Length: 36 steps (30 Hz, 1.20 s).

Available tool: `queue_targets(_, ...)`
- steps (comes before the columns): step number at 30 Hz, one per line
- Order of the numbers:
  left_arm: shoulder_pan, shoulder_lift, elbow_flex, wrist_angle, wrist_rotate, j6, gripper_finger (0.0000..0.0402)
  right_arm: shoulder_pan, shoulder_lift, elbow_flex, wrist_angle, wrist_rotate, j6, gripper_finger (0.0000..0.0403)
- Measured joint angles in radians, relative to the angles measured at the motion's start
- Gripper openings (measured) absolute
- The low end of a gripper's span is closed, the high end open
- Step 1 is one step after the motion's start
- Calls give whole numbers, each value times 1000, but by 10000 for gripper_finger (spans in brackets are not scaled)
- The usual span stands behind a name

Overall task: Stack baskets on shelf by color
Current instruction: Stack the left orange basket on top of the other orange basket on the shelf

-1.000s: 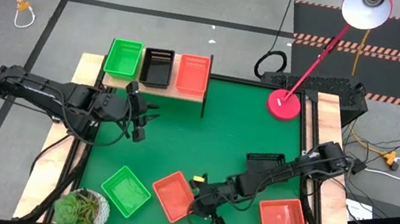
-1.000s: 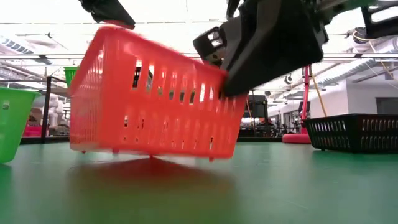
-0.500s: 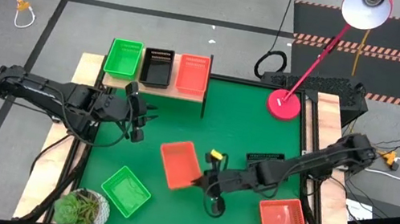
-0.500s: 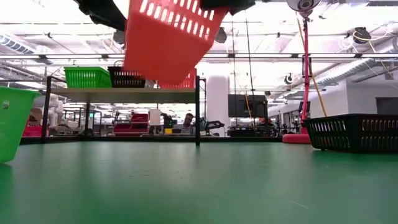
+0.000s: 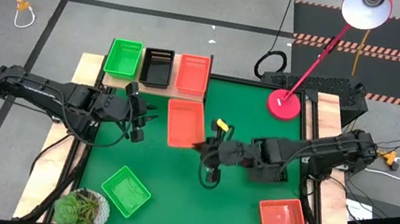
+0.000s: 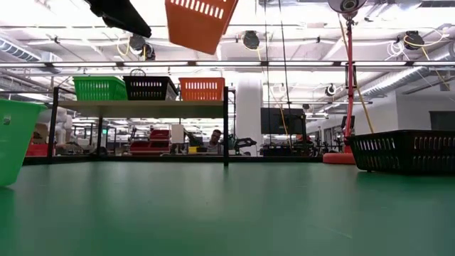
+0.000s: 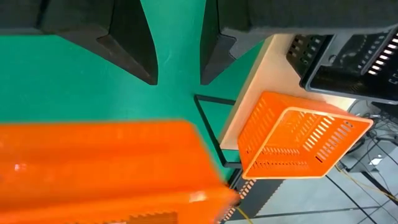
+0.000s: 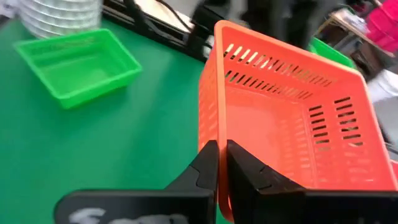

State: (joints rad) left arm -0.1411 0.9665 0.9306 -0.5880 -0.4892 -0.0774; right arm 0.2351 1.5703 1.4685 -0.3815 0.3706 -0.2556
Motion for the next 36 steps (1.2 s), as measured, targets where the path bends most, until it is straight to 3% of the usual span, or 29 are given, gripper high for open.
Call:
queue_targets(11,0,0,0,-4,0,-1,122,-143,0,137,-61,-12,-119,10)
queue_targets(27,0,0,0,5,0,4,122,-412,24,214,-41,-268,-190,10)
queue_targets(36,0,0,0,5,0,4,122,-483,144,213,-46,-298,-213,10)
